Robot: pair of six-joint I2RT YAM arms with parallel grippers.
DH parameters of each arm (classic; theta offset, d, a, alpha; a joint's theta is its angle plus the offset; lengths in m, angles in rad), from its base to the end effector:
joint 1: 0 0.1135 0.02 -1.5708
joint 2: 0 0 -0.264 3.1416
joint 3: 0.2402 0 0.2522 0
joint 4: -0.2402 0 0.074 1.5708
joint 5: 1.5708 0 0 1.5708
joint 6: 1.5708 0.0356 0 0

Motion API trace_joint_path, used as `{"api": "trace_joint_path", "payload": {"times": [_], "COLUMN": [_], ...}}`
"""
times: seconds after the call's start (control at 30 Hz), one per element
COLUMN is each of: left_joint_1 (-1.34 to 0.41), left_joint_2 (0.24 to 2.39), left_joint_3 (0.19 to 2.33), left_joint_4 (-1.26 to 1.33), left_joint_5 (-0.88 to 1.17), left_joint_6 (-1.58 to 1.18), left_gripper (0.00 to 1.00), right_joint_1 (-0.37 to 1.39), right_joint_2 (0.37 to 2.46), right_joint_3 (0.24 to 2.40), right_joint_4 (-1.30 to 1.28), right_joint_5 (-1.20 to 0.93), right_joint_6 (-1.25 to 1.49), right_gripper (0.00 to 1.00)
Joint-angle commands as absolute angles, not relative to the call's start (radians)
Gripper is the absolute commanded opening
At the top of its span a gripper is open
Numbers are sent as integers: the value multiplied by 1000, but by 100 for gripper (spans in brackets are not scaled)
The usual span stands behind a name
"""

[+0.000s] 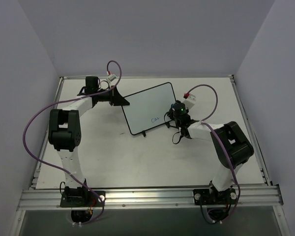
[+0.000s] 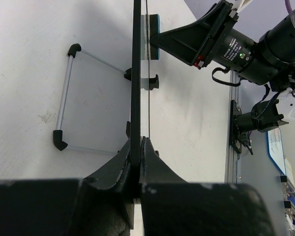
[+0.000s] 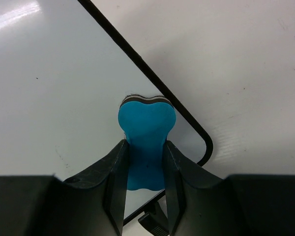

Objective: Erase the whiteboard

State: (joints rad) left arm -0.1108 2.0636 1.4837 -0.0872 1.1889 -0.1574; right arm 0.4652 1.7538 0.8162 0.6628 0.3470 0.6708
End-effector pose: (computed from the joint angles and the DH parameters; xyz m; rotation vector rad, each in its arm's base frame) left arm 0.4448 -0.0827 0.2081 0.6055 2.0019 -1.4603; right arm 0.3315 0.1528 0.1820 0.4315 1.8046 0.4773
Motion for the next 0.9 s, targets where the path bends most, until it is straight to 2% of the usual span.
{"api": "trace_joint_path", "payload": {"times": [0.0,0.37,0.57,0.77,0.87], "left_joint_1": [-141,-143,-147,-153,-155], "left_joint_2": [2042,2043,2043,2043,2045], "left_joint_3": [1500,1499,1499,1502,1502], "left_joint_4": [-89,-94,-104,-118,-121], "left_joint_5": [1203,1201,1197,1193,1195], "left_joint_6": [-3,11,34,48,48], "left_gripper": [2,2,2,2,2], "right_joint_1": [474,796,911,905,847], "right_joint_2": [1801,1899,1957,1957,1944], "right_joint_3": [799,896,989,1016,990], "right_joint_4": [601,635,635,609,601], "right_joint_5": [342,491,509,520,509], "right_joint_6": [611,623,597,561,555], "right_gripper": [0,0,0,0,0]}}
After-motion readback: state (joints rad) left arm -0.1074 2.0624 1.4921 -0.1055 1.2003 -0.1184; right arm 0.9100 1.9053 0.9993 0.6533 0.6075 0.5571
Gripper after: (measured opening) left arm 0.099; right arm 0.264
